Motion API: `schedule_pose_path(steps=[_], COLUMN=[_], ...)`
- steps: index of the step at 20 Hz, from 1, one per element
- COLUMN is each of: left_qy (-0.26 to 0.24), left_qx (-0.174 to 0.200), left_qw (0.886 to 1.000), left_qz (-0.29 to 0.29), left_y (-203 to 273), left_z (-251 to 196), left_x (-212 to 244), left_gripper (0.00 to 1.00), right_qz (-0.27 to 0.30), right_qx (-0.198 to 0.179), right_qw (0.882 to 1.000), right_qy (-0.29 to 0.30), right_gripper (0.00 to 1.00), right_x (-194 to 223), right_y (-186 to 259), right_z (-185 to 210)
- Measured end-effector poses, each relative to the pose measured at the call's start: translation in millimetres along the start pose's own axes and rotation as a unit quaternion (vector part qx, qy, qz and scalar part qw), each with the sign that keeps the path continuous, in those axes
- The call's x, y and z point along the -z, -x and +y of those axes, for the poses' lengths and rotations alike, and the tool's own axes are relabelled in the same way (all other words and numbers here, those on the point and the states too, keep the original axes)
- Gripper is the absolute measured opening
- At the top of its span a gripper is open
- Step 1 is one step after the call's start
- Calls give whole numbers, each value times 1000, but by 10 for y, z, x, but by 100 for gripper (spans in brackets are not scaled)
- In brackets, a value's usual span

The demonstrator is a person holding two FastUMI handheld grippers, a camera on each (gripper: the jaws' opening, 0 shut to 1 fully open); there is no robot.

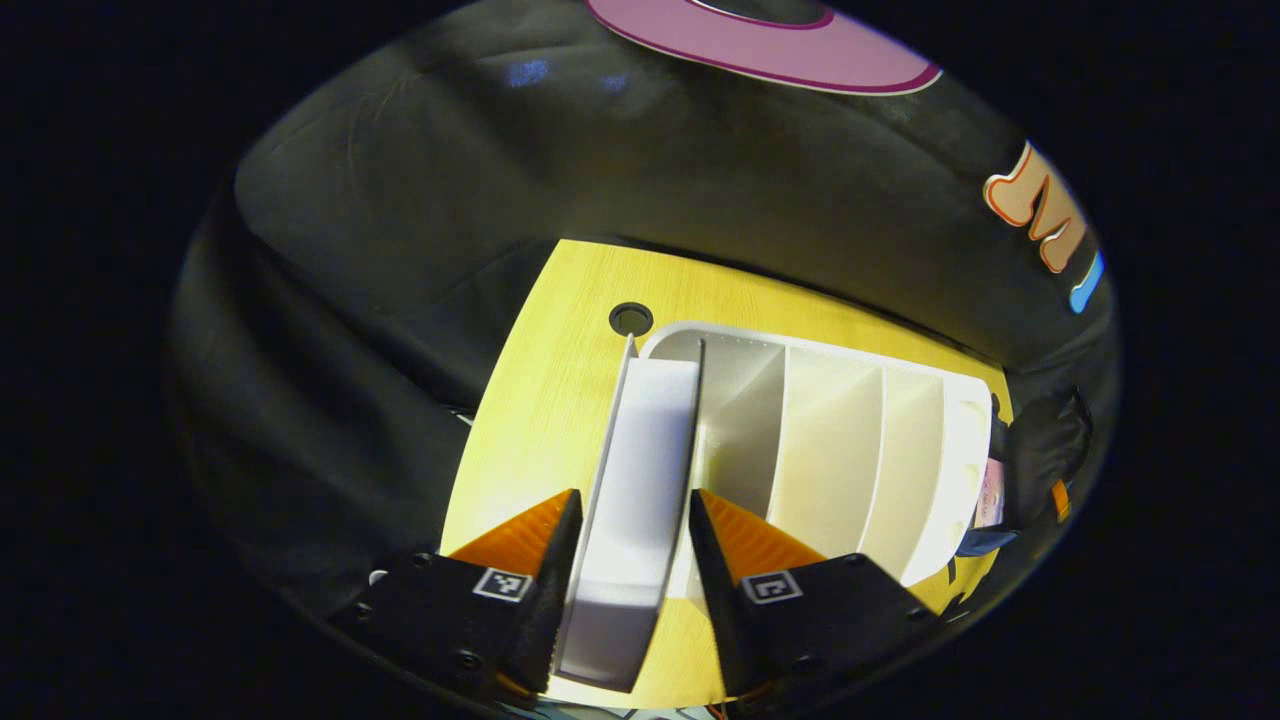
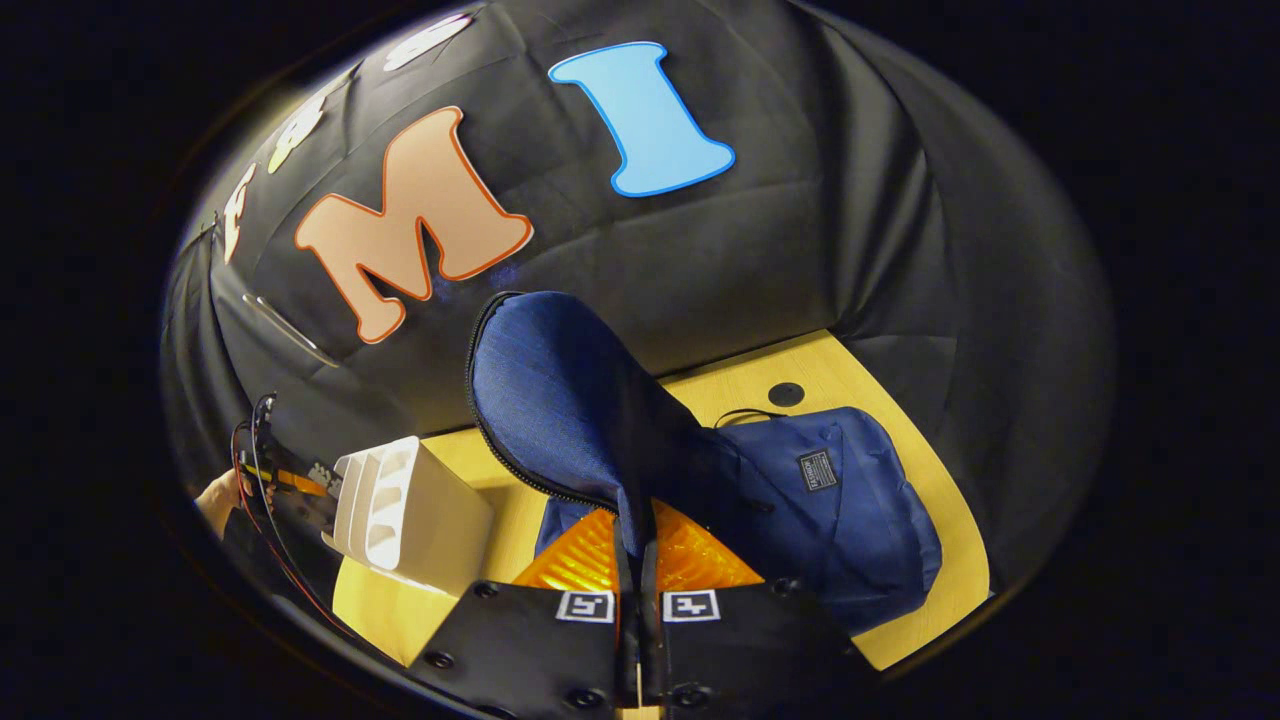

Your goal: Open the schoolbag, grab two books from the bookshelf and put them into the schoolbag.

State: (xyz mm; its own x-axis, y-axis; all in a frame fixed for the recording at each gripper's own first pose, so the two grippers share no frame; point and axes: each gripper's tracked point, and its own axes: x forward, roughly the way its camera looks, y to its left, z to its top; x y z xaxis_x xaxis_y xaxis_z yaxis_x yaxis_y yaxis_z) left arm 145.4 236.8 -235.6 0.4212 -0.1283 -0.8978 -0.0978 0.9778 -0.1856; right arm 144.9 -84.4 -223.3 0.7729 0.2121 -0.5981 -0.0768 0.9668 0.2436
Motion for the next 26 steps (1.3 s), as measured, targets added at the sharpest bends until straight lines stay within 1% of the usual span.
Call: schedule_pose_path(steps=[1,2,3,4,5,7,10,12,14,19,20,21,24,26], left_qy=[-2,-6,-10,-9,-8,-8,-28,-42,-49,-17,-16,-8,24,56], left_qx=[18,20,20,18,10,7,0,-4,-1,26,31,37,56,79], left_qw=[1000,1000,1000,1000,1000,1000,1000,999,998,997,997,996,993,989], left_qz=[3,-1,6,0,2,0,-6,-17,-34,-66,-71,-78,-97,-109], left_y=[44,-8,26,37,21,26,87,169,364,872,952,1053,1310,1399], left_z=[-80,-91,-66,-54,-44,-61,-56,-68,-82,-40,-19,-6,88,149], left_x=[3,-28,6,-12,-14,-18,-122,-207,-329,-560,-607,-640,-757,-825], left_gripper=[57,43,39,36,36,35,34,34,33,34,34,34,34,34], right_qz=[0,-1,-1,-2,-2,-2,-3,-3,-4,-7,-7,-7,-8,-9], right_qx=[0,1,1,1,2,2,3,4,4,5,5,5,6,7], right_qw=[1000,1000,1000,1000,1000,1000,1000,1000,1000,1000,1000,1000,1000,1000], right_qy=[-1,-2,-3,-3,-2,-1,-2,-3,-4,-8,-8,-8,-9,-8], right_gripper=[4,4,4,3,2,3,3,4,4,3,5,3,3,4], right_x=[1,1,6,6,7,-6,-9,-15,-22,-35,-35,-36,-38,-38], right_y=[2,3,-10,-9,-3,-3,-2,0,3,20,29,32,24,32], right_z=[3,5,-4,-3,-2,-5,-6,-7,-6,-8,-12,-10,-2,2])
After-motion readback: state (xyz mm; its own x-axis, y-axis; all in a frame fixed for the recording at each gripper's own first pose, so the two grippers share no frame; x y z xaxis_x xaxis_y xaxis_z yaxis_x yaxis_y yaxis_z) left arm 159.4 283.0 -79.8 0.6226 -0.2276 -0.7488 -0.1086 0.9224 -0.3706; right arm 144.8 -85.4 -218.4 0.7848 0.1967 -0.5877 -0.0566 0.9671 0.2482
